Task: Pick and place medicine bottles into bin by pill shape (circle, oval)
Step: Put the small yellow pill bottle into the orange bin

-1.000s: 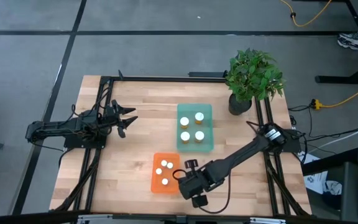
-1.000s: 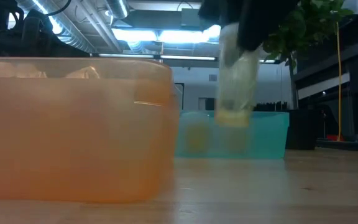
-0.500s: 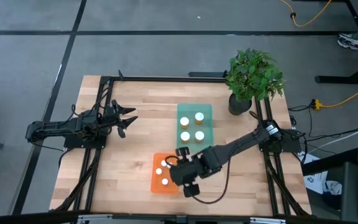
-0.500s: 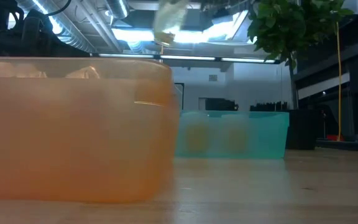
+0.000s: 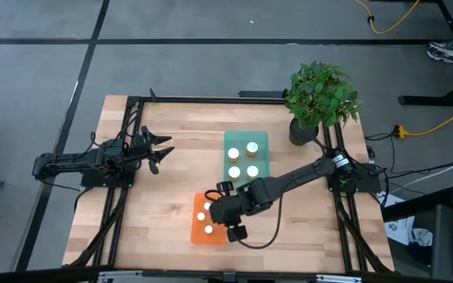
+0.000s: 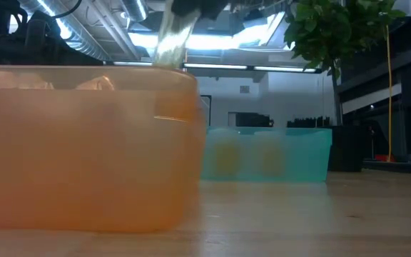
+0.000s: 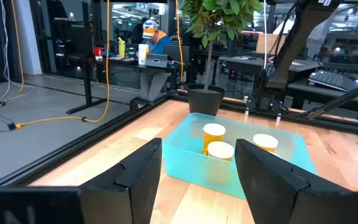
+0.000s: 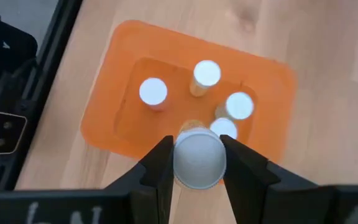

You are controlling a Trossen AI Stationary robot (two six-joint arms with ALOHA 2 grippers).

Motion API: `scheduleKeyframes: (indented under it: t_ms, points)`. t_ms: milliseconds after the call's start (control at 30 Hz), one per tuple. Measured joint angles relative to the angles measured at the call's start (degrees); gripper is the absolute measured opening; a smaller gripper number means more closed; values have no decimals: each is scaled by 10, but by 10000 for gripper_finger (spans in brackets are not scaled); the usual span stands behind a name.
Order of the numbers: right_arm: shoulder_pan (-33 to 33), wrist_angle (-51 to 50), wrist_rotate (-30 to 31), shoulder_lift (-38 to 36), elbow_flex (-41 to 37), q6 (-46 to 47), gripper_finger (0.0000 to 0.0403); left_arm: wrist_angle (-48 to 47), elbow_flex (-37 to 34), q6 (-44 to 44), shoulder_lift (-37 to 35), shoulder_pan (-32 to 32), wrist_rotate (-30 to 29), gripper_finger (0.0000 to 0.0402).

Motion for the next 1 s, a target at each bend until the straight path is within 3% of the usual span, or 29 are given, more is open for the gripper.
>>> scheduleKeyframes:
  t_ms: [300,1000]
  points:
    - [0,38,-2,1,-34,-13,116,0,0,0,0,0,0,195]
    - [0,37,-11,1,-35,-28,117,0,0,0,0,0,0,195]
